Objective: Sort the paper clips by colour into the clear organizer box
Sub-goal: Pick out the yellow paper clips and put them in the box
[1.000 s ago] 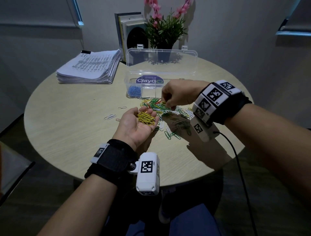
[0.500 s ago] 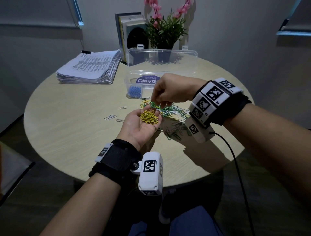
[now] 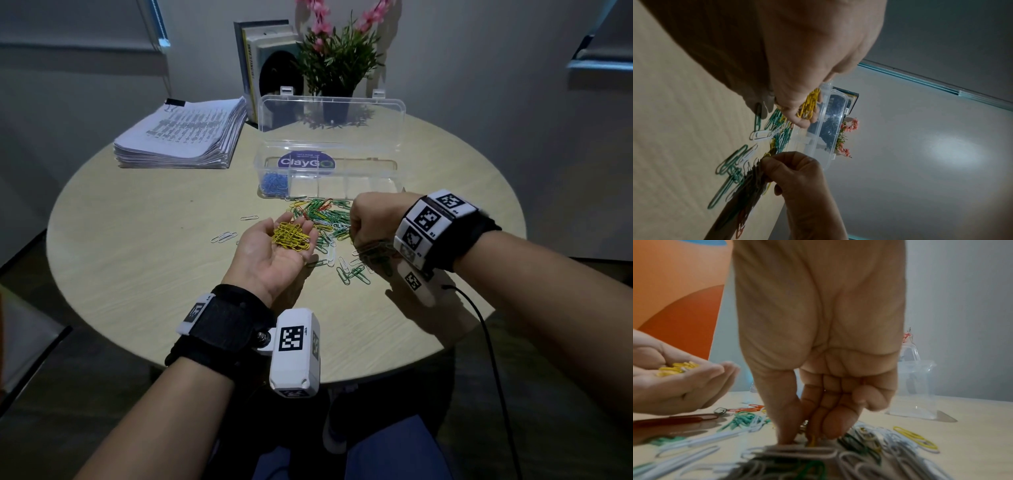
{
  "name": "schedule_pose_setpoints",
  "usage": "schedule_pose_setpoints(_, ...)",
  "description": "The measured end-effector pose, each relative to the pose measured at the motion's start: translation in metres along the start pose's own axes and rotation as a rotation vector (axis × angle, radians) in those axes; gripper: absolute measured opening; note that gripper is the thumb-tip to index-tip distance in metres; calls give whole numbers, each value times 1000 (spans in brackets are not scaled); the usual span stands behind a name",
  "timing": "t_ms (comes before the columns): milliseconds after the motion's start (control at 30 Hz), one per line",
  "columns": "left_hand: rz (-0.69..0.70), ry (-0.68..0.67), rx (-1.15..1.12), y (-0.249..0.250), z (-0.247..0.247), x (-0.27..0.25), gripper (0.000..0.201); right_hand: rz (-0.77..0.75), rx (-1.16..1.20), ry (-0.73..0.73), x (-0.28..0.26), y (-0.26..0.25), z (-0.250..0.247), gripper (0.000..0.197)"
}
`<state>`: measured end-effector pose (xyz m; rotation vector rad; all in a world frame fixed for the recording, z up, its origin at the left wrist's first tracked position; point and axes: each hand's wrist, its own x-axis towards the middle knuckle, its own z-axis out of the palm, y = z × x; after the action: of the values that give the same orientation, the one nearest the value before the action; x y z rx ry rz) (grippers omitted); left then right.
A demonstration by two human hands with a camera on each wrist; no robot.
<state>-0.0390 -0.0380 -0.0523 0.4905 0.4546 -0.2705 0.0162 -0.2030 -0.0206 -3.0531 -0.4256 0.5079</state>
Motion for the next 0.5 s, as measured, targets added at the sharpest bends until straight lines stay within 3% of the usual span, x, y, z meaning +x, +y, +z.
schedule_pose_setpoints(300,-3,-2,-3,-1,0,-1,38,-60,87,92,-2,0,-1,19)
schedule_pose_setpoints(500,1,-9,-22,2,1,-2,38,-93,57,26,-4,-2,-4,18)
